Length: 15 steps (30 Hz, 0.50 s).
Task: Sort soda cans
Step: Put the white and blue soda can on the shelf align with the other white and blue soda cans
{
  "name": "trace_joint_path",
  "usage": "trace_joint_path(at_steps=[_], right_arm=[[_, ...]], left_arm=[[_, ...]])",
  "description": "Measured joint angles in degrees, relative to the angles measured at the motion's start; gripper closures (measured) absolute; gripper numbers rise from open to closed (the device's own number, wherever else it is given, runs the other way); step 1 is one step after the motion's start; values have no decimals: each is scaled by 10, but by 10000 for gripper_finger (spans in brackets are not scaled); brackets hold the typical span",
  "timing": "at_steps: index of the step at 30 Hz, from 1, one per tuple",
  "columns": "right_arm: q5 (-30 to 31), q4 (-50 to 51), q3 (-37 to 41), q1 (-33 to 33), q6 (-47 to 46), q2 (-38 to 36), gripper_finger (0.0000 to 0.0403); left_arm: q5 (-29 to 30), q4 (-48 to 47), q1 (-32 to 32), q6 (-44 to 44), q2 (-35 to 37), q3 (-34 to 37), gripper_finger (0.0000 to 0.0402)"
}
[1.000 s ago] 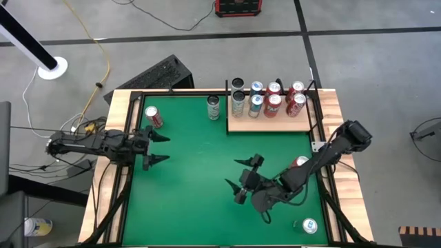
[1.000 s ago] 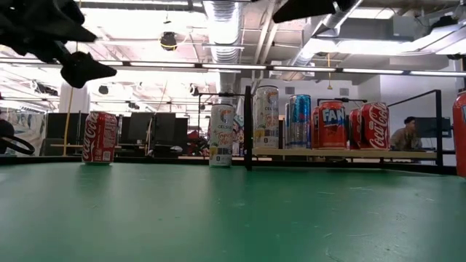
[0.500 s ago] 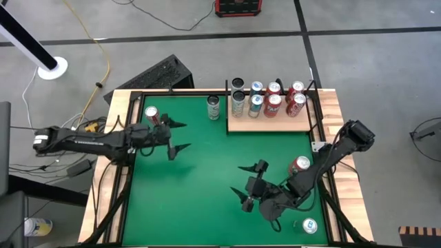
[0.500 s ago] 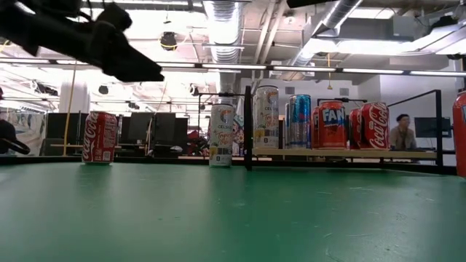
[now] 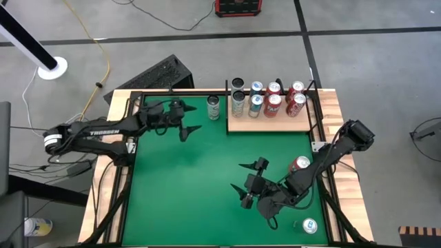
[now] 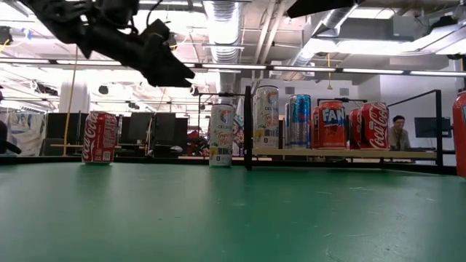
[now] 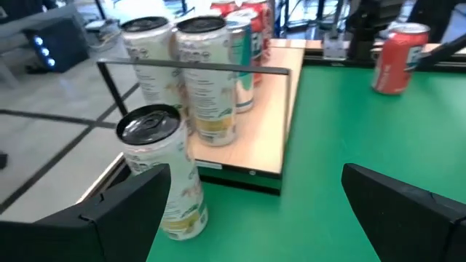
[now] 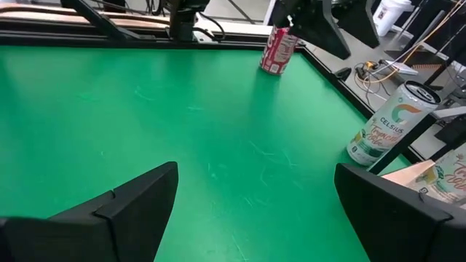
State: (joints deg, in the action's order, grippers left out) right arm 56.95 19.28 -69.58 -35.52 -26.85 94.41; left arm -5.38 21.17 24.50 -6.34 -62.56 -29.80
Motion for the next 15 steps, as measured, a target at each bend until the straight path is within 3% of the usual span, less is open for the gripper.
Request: trace_joint_path(at_steps=[15], right_arm=[[-16, 25, 0, 16, -27, 0, 10]], left_arm=[[-37, 93, 68, -52, -174, -85, 11]])
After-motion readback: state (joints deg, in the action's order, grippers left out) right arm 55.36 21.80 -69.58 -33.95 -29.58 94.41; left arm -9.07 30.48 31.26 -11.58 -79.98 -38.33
